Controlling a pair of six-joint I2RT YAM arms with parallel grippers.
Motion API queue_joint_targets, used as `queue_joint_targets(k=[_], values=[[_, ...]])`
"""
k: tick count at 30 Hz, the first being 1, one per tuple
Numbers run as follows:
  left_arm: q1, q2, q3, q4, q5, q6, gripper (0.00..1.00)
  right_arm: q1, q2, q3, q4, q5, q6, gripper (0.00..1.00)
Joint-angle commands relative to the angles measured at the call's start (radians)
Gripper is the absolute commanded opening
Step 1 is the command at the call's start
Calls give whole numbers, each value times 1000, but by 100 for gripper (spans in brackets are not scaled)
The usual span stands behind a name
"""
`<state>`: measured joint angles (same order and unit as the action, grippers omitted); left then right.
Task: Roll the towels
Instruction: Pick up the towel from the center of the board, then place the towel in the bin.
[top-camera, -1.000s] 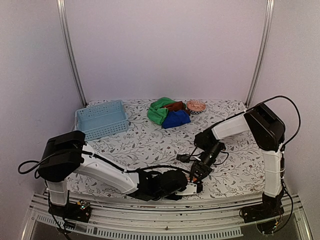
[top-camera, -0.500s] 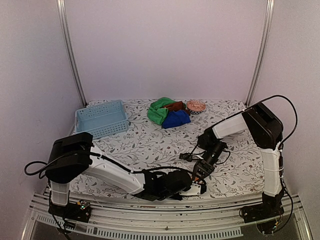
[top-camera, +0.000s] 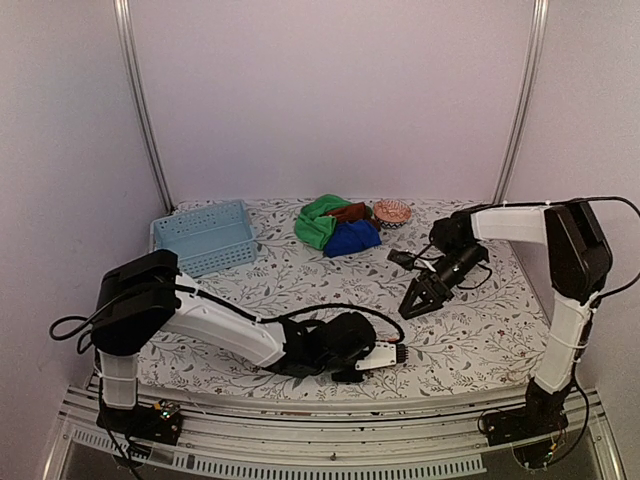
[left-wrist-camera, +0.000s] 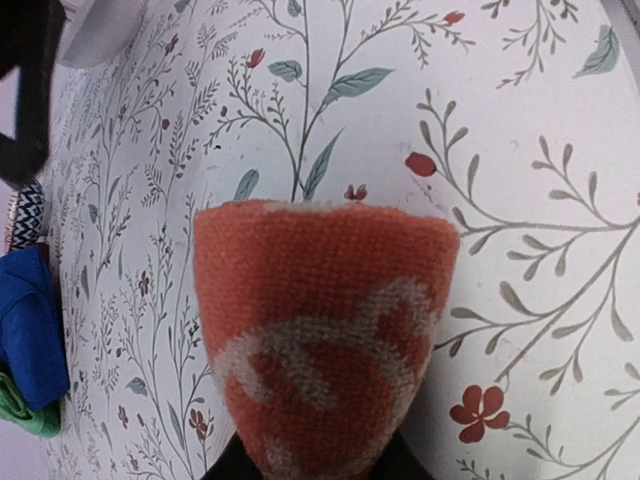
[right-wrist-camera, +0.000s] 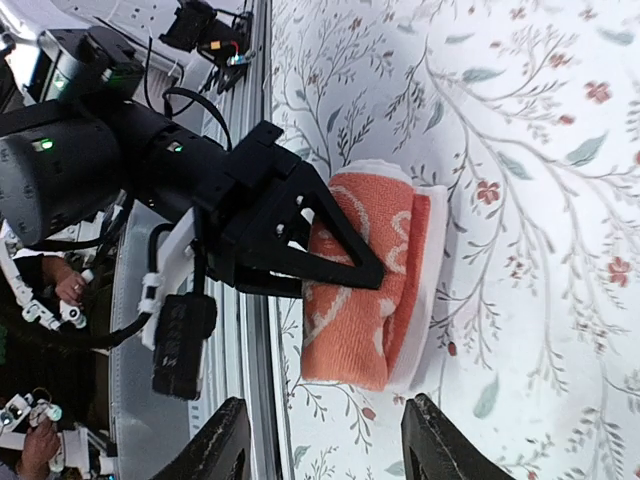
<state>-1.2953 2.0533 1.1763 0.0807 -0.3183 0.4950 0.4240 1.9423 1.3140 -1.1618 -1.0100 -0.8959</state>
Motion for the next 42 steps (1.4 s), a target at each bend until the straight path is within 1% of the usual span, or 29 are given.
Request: queue_joint_targets(k=[1, 7, 10, 14, 20, 23, 28, 30, 32, 39, 42], values=[[59, -51, -22, -73, 62, -89, 14, -70, -141, -5, 23, 4, 38, 53], [115, -153, -35, -76, 81, -173, 11, -132, -283, -174, 269, 13, 163, 52], [146, -188, -12, -120, 84, -208, 11, -143, -300, -197, 302, 34, 179, 51], [190, -230, 28, -194, 64, -249, 10, -146, -303, -200, 323, 33, 186, 51], [256, -268, 81, -292, -4, -321, 8, -146, -280, -210, 327, 33, 188, 50], [292, -270, 125, -355, -68, -367, 6, -146, -281, -213, 328, 33, 188, 50], [361, -259, 239, -477, -206, -460, 4, -146, -279, -216, 329, 31, 190, 50], [400, -263, 266, -507, -235, -499, 4, -146, -273, -216, 326, 32, 189, 50], [444, -265, 289, -536, -259, -543, 0, -146, -267, -216, 323, 34, 189, 50], [604, -246, 373, -622, -314, -699, 0, -145, -261, -221, 321, 36, 186, 50], [689, -240, 404, -638, -291, -757, 0, -146, -259, -223, 321, 39, 185, 50]])
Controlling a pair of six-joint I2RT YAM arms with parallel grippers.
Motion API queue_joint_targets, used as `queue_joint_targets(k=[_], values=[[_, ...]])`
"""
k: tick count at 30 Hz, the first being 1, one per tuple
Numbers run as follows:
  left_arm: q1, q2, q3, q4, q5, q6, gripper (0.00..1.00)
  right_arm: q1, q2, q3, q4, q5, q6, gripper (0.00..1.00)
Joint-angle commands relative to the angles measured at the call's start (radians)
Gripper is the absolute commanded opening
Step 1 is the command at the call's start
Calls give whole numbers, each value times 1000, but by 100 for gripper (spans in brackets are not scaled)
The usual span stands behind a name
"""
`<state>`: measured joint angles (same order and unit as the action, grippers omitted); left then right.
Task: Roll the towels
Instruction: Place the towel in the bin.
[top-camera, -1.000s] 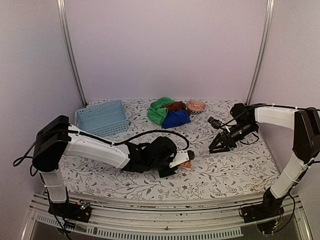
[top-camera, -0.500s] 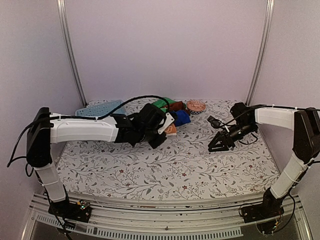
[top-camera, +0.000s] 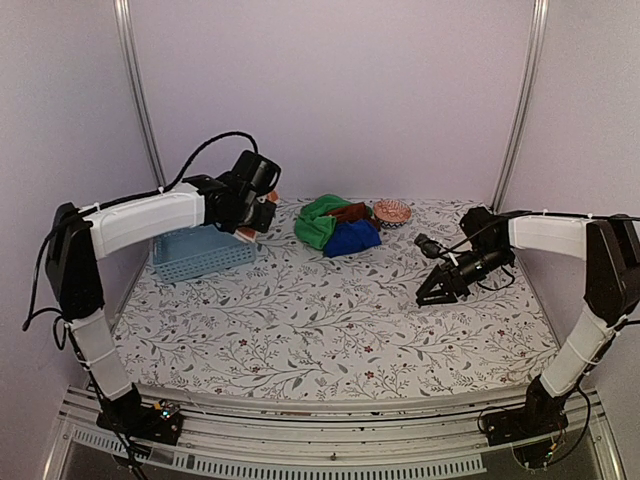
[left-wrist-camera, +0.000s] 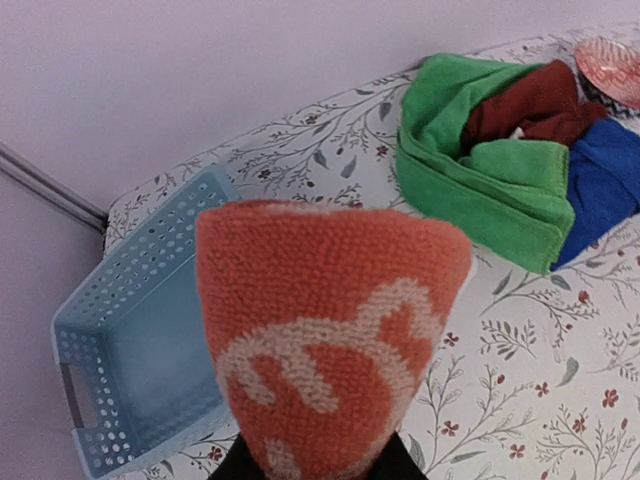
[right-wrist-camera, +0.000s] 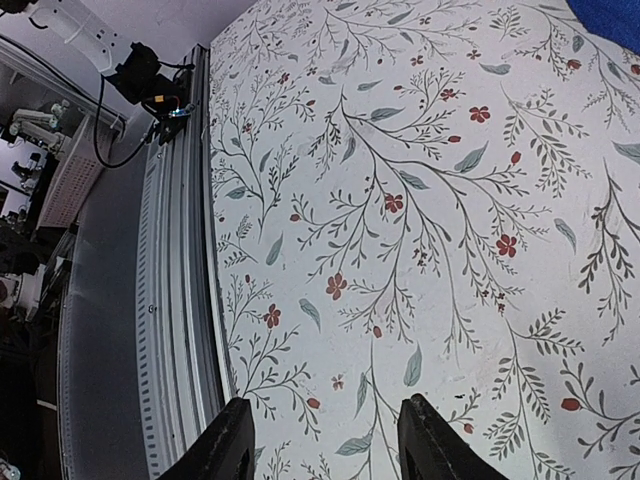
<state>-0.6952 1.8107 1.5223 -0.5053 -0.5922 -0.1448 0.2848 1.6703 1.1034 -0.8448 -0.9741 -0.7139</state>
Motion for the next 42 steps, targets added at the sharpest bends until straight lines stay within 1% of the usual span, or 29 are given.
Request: queue_joint_targets(k=[1, 4, 7, 9, 13, 16, 19, 28, 42], values=[[118, 2, 64, -52, 1, -138, 0, -7, 14, -13, 4, 5, 2, 50], [204, 10, 81, -55, 74, -208, 0, -7, 17, -14, 3, 6, 0, 50], [292, 60, 142, -111, 150, -294, 0, -7, 20, -14, -2, 7, -2, 50], [335, 109, 194, -162, 163, -346, 0, -7, 21, -16, -1, 10, -2, 49], [385, 257, 322, -282, 149, -426, 0, -7, 22, -16, -4, 14, -4, 49], [404, 347, 405, -347, 129, -461, 0, -7, 22, -18, -5, 16, -5, 49], [416, 425, 473, -389, 139, -469, 0, -7, 22, -19, -5, 18, -6, 49], [446, 534, 525, -363, 219, -484, 0, -7, 31, -25, -6, 24, -7, 49], [471, 611, 548, -268, 413, -520, 0, -7, 72, -24, -13, 27, -10, 48]])
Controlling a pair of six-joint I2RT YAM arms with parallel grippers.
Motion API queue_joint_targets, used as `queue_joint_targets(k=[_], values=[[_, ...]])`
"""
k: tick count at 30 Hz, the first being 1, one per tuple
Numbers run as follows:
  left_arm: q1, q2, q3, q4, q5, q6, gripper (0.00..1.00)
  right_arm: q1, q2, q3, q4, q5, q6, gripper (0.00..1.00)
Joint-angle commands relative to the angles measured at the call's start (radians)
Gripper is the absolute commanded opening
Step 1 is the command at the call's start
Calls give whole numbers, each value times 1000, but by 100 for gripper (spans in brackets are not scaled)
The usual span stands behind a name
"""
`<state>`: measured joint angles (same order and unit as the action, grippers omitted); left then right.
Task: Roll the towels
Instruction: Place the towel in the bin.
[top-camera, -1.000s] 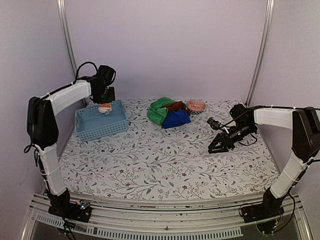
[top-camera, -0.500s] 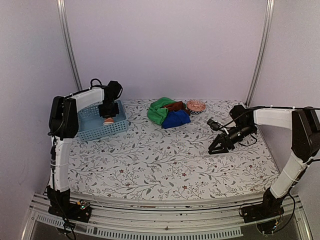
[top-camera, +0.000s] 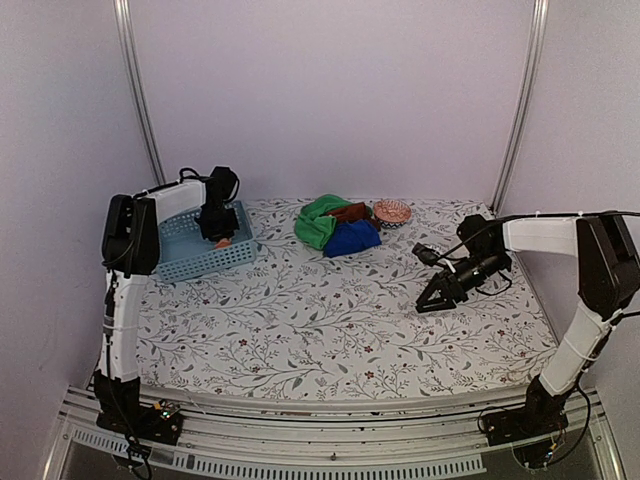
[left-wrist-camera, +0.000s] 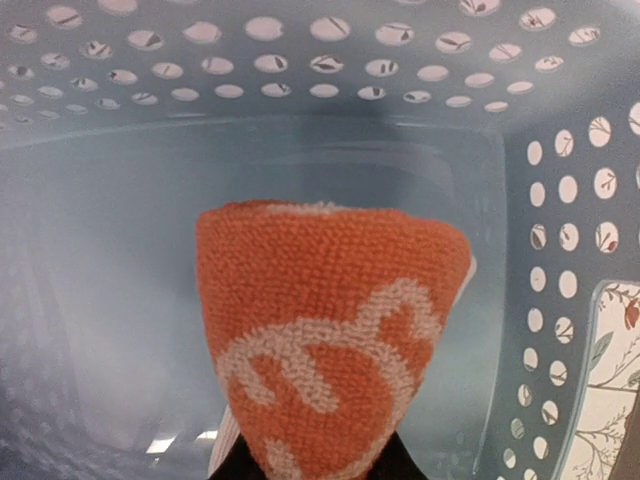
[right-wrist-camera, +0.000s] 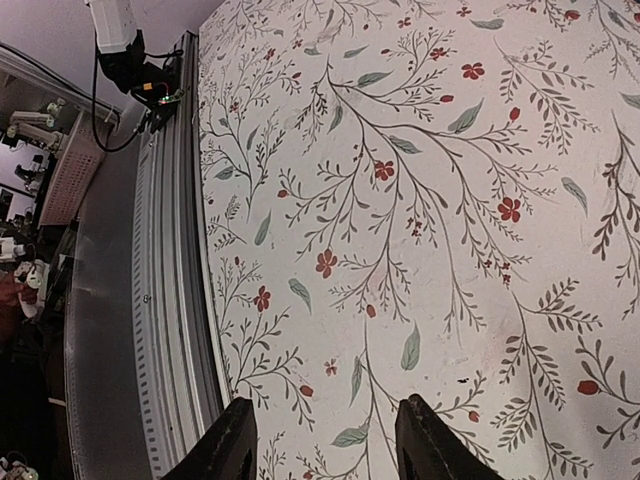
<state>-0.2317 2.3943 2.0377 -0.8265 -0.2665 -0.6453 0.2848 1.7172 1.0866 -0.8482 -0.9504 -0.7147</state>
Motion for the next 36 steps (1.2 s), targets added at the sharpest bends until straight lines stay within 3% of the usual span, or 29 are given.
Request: queue_joint_targets(k=[1, 17, 24, 29, 36], values=[[7, 28, 33, 64, 112, -21, 0, -7, 26, -7, -10, 4, -9, 48], [14, 72, 24, 162, 315, -86, 0, -7, 50, -4, -11, 13, -12, 48], [25, 75, -6, 193, 397, -108, 13, -7, 51, -4, -14, 14, -14, 48], [31, 13, -80, 251, 409, -109, 32, -7, 51, -4, -15, 15, -15, 48], [39, -27, -133, 256, 422, -95, 47, -7, 52, -1, -18, 14, -15, 48]])
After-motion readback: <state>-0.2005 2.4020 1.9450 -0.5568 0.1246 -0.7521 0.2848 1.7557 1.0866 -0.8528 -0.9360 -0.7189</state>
